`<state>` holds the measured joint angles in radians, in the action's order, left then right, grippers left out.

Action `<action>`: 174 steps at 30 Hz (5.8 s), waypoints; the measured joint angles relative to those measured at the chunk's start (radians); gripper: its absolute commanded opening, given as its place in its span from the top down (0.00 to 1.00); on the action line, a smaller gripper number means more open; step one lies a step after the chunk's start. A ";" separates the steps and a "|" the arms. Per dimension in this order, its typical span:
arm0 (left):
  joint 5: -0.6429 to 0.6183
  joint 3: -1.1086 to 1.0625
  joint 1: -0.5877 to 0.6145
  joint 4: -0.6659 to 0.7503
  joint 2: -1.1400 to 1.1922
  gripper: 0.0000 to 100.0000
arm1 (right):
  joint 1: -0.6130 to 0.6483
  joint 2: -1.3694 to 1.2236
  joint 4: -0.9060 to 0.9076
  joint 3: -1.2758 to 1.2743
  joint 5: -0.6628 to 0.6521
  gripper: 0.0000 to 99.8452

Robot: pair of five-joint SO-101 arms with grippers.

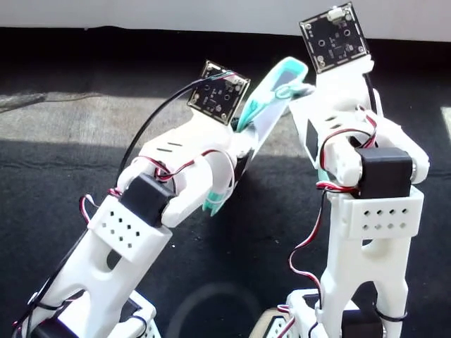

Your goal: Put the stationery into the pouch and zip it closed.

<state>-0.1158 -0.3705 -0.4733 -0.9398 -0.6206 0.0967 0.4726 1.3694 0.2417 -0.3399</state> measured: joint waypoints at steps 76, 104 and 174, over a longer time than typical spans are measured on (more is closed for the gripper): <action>0.002 0.018 -0.002 -0.112 -0.009 0.99 | -0.308 -0.712 -0.241 0.333 -0.003 0.99; 0.178 0.169 0.279 -0.166 -0.008 0.99 | -0.086 -0.540 0.269 0.832 0.118 0.78; 0.212 0.760 -0.021 -0.721 0.695 0.82 | -0.358 -0.250 0.379 0.238 0.118 0.99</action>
<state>0.0959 0.3890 -0.4948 -1.6609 0.0744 -0.2608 0.2225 1.7484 0.4795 -0.2217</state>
